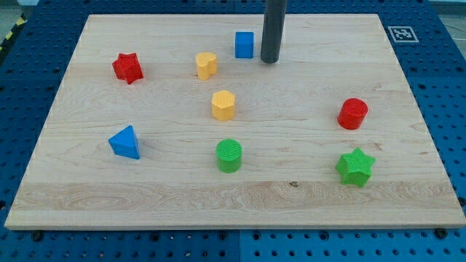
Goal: Slightly push blue cube towards its top
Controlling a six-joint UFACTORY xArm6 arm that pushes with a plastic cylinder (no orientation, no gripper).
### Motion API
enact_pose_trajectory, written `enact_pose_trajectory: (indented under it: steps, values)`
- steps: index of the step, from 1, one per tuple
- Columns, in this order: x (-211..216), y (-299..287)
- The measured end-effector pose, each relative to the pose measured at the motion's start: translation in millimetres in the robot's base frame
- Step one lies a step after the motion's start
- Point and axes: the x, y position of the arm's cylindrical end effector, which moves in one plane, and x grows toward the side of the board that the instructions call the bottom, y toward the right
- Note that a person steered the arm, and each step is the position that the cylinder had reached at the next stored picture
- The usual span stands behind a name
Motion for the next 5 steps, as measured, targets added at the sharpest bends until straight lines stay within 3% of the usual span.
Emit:
enact_pose_trajectory:
  steps: [5]
  values:
    - [-0.4,-3.5]
